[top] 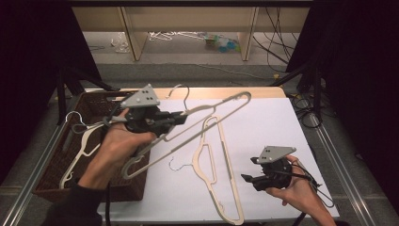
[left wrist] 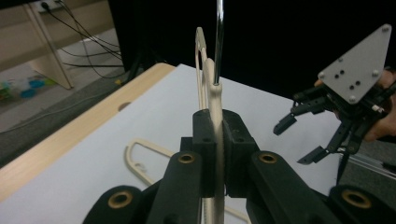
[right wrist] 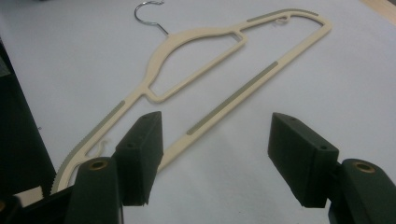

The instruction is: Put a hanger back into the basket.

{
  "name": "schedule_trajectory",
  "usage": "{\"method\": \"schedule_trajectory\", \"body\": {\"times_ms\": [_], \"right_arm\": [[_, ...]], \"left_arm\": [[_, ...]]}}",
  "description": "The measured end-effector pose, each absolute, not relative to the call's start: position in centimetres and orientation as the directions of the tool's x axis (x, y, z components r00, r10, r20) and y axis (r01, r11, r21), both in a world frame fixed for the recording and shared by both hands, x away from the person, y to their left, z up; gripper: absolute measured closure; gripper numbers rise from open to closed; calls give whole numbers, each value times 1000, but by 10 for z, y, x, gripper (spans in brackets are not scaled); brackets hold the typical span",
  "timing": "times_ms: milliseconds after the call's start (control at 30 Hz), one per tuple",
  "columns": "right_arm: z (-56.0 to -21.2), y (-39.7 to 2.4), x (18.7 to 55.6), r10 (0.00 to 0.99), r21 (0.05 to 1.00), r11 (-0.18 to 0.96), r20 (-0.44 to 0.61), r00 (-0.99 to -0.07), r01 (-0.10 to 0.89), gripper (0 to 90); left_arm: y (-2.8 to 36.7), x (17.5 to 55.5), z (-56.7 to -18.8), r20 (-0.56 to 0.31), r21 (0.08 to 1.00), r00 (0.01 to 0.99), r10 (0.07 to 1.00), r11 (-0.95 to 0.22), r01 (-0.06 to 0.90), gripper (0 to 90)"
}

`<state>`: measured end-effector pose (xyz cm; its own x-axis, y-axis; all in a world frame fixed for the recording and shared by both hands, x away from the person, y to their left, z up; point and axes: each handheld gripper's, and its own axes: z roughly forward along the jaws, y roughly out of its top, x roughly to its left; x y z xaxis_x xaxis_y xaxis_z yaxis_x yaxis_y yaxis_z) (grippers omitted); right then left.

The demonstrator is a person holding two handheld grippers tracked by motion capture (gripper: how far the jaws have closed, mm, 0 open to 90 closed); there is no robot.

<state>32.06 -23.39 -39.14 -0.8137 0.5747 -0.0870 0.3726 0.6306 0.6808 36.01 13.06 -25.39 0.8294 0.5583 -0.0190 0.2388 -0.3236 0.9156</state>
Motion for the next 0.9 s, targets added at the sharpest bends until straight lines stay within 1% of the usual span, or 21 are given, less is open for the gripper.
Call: {"method": "schedule_trajectory", "body": {"times_ms": [67,133,167,200,333,467,533,633,667,700,733,800,900], "right_arm": [[-395,-233,321,580,689,622,-87,-810,372,361],[-398,-233,320,575,676,628,-69,-815,385,354],[-398,-233,320,575,676,628,-69,-815,385,354],[-404,-231,320,577,674,627,-65,-814,391,348],[-409,-229,321,572,674,630,-66,-818,386,342],[-408,-229,320,568,660,636,-51,-821,399,339],[-410,-229,320,569,671,633,-65,-820,386,338],[-412,-229,320,567,653,640,-47,-822,404,336],[-414,-228,321,570,662,636,-56,-820,396,336],[-414,-228,320,568,654,640,-49,-821,403,335],[-414,-228,320,568,654,640,-49,-821,403,335],[-415,-227,320,566,647,644,-44,-823,408,334],[-415,-228,321,567,648,644,-45,-823,408,333]], "left_arm": [[143,361,-247,-4,918,814,582,-319,233,852],[156,362,-244,13,919,794,607,-321,230,852],[156,362,-244,13,919,794,607,-321,230,852],[166,364,-242,22,915,778,628,-326,238,852],[192,370,-242,46,905,732,680,-339,258,852],[219,376,-248,39,903,689,724,-321,286,852],[232,379,-252,40,904,662,748,-309,295,852],[251,385,-259,42,912,639,768,-290,288,852],[257,386,-261,36,914,630,776,-281,294,852],[264,389,-263,55,918,623,780,-285,276,852],[264,389,-263,55,918,623,780,-285,276,852],[281,392,-270,41,925,597,801,-257,281,852],[289,395,-273,51,924,587,808,-262,279,852]]}}
